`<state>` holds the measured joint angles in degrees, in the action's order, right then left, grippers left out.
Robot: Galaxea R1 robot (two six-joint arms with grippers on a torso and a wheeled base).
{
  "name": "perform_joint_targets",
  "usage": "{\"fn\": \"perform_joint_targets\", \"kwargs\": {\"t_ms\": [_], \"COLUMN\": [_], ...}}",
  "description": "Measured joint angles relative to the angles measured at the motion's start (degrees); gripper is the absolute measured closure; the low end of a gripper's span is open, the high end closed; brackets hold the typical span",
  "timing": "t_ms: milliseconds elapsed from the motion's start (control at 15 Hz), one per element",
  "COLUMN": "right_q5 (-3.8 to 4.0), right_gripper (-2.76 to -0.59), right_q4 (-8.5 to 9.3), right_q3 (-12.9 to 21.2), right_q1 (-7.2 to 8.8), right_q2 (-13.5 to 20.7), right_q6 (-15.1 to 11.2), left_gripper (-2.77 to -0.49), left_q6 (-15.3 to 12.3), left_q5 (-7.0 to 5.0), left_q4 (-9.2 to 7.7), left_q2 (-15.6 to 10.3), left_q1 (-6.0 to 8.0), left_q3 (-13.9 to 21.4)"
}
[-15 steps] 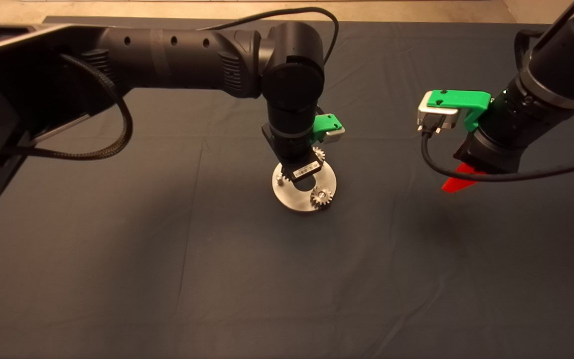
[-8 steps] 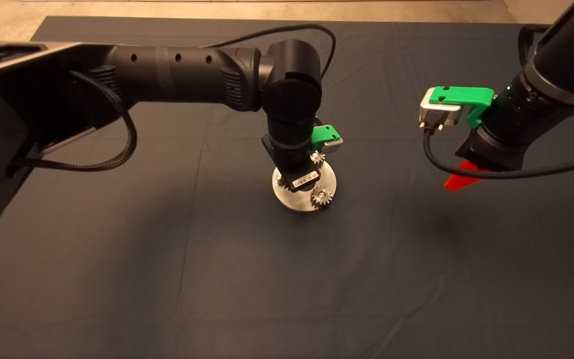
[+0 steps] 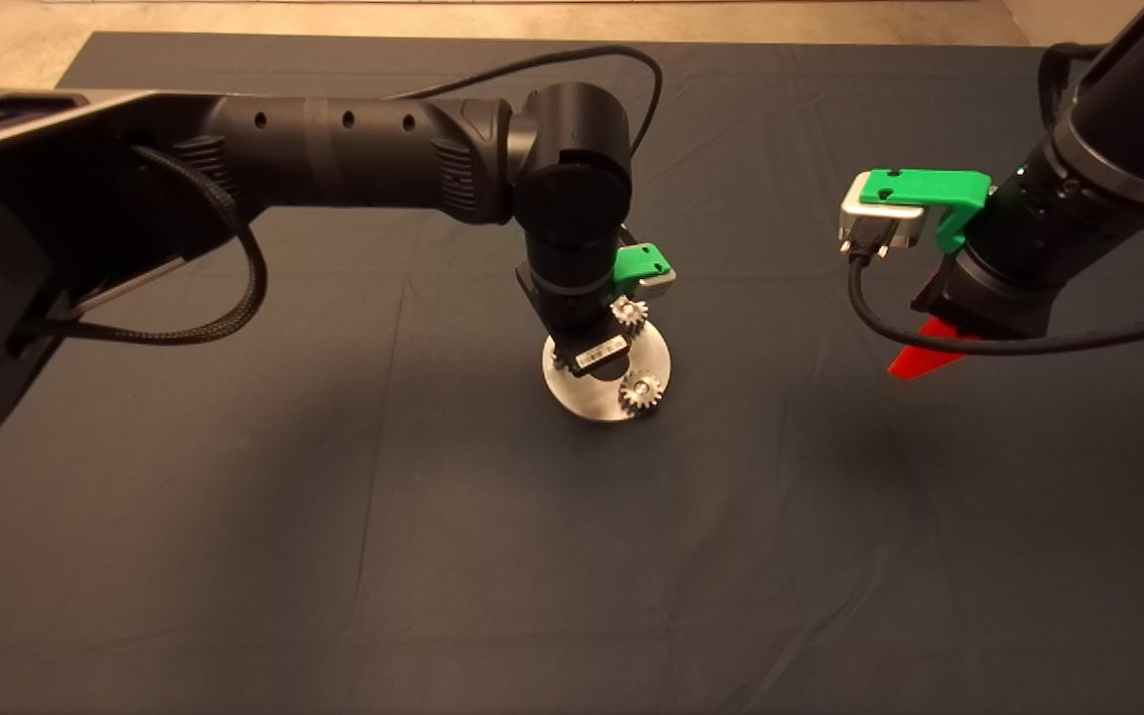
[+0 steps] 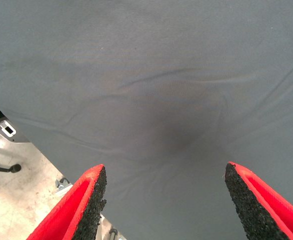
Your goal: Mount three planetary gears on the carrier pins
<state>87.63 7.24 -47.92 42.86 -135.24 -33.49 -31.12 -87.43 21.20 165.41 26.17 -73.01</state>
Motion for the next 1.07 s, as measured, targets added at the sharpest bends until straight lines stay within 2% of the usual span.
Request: {"fn": "perform_joint_targets", "kwargs": {"t_ms": [800, 933, 1067], "right_q5": [0.02, 0.0, 0.02], "right_gripper": [-1.75, -1.75, -1.75], "right_q4": [0.94, 0.99, 1.1], "right_q3": [0.1, 0.1, 0.1], "right_q1": [0.79, 0.98, 0.99], "right_q2": [0.0, 0.0, 0.0], "right_q6": [0.0, 0.0, 0.0], "left_gripper": [-0.96, -0.96, -0.96], "left_q6": [0.4, 0.4, 0.4], "left_q5": [-0.02, 0.02, 0.02], "left_q4": [1.1, 1.58, 2.45], "left_q2": [-1.1, -1.3, -1.3], "left_q1": [-0.31, -0.33, -0.95], "left_q3": [0.0, 0.0, 0.0]}}
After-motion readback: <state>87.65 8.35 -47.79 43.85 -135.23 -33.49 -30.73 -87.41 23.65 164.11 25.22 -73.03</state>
